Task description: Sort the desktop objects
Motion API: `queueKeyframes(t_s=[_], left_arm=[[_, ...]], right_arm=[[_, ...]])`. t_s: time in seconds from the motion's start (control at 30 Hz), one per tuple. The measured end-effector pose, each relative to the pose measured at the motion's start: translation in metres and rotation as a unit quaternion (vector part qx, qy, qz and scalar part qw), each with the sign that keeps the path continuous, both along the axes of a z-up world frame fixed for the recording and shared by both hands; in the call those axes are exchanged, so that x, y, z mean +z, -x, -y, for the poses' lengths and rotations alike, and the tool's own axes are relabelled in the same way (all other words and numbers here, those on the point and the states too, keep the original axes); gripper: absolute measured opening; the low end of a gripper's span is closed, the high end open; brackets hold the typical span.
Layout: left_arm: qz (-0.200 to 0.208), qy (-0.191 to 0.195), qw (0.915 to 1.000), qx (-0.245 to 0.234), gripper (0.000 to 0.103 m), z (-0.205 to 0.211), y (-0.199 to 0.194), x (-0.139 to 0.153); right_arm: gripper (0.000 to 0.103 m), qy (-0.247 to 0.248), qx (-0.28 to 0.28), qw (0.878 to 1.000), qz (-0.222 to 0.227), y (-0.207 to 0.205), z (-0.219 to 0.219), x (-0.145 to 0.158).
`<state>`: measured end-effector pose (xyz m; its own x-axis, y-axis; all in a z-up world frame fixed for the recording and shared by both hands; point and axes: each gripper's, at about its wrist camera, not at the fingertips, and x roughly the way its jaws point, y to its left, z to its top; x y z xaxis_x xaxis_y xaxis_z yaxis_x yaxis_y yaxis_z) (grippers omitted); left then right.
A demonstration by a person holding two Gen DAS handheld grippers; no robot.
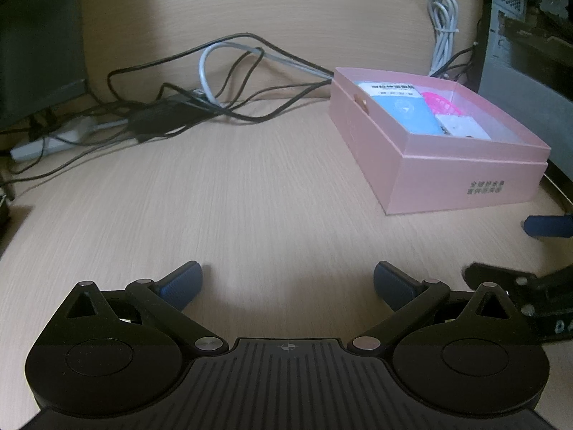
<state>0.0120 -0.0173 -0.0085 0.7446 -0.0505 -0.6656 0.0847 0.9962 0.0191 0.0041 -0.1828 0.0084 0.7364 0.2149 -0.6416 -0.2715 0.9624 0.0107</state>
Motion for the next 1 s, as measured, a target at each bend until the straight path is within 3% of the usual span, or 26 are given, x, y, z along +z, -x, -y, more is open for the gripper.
queueKeyframes(t_s=[0.2,1.0], left_arm=[[-0.004,0.004,0.9998,-0.019,0.103,0.000,0.009,0.001],[0.007,0.003,0.9999,-0.011,0.103,-0.001,0.012,-0.001]], right_arm=[[0.103,0.000,0.000,1.000,0.000,0.000,0.000,0.000],[0.103,0.000,0.000,1.000,0.000,0.000,0.000,0.000]])
